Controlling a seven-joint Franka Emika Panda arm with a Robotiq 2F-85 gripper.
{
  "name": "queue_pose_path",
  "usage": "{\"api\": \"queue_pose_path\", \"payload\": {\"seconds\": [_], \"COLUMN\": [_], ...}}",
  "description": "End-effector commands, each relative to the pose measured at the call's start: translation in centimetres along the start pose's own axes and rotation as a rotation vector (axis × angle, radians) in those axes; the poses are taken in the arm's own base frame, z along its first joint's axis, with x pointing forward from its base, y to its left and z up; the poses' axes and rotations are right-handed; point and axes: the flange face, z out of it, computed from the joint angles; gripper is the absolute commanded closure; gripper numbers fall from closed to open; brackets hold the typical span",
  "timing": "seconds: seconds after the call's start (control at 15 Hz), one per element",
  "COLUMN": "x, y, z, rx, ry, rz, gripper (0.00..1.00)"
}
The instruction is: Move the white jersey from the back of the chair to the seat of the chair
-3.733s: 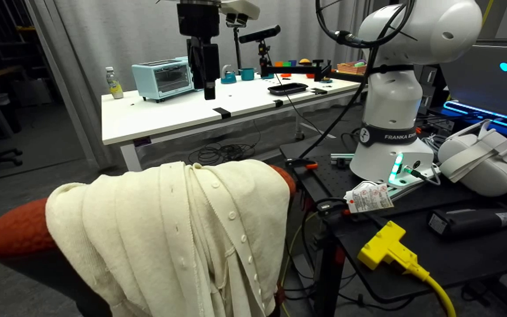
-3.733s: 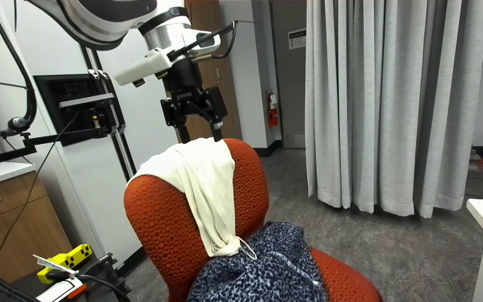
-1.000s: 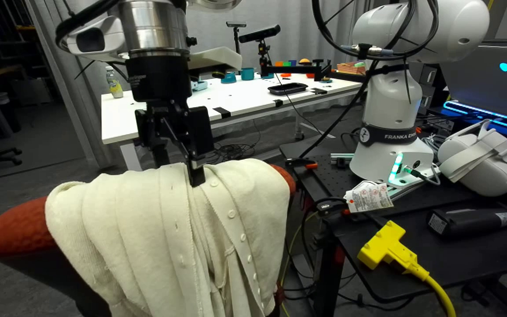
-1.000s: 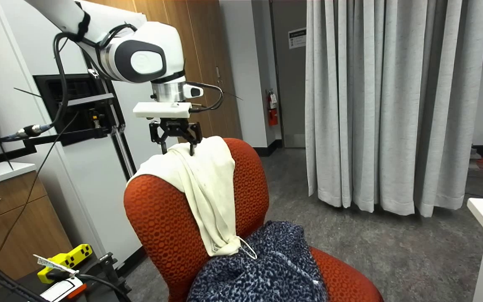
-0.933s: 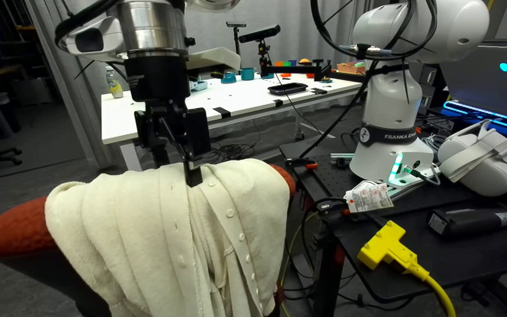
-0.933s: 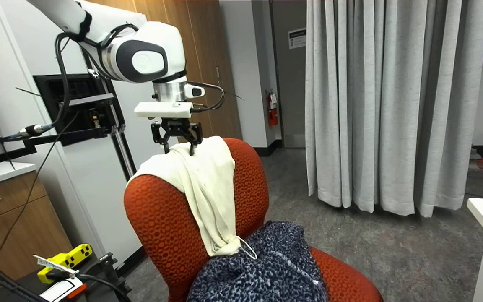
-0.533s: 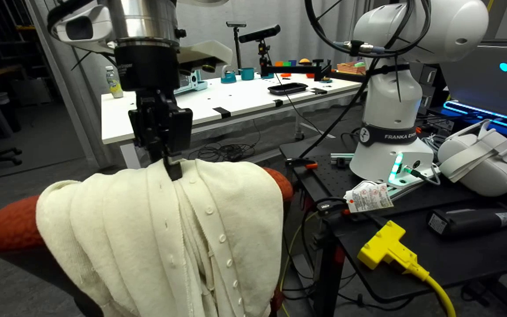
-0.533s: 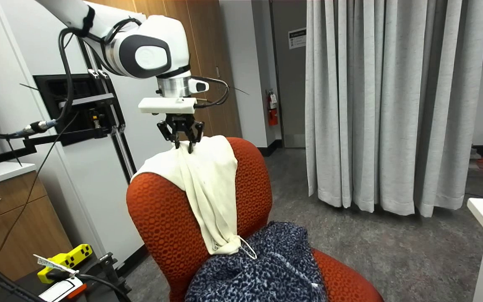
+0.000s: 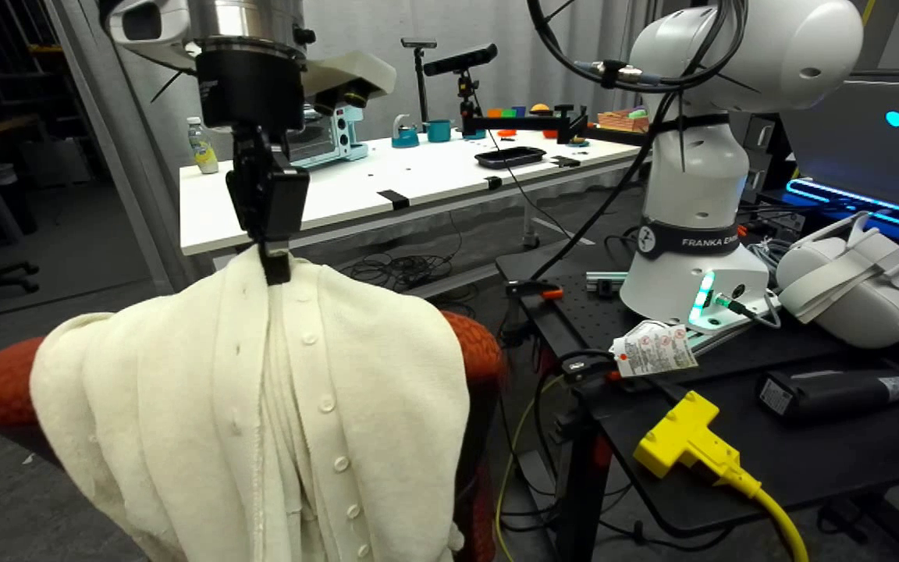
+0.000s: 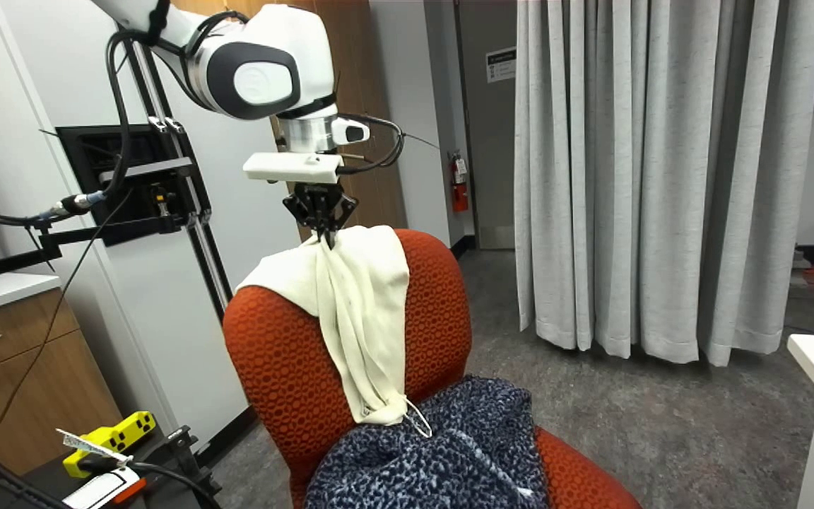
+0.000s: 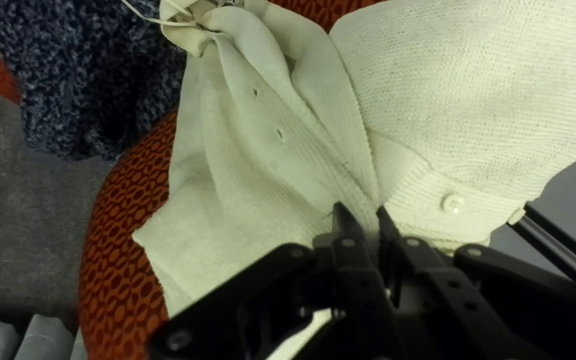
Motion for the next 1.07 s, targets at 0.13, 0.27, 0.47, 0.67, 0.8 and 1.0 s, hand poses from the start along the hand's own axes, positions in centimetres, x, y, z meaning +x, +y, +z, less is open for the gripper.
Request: {"api": "queue_pose_path", "payload": {"seconds": [0.13,0.27,0.47,0.67,0.8,1.0], "x": [-1.7,-2.3,-3.3,-4.2,-4.9,-6.2], "y": [2.6,3.3,4.3,5.7,6.6,8.5], "z": [-7.2,-9.9,-13.9,-17.8,-20.1,-22.8], "rx": [-0.066,-0.097,-0.146,-0.196,-0.24,-0.278], "ry": [0.101,0.143,0.196,0.24,0.27,0.313], "rz": [0.093,0.118,0.15,0.176,0.193,0.235], "gripper": [0.97,0.97,0.97,0.97,0.97,0.97]}}
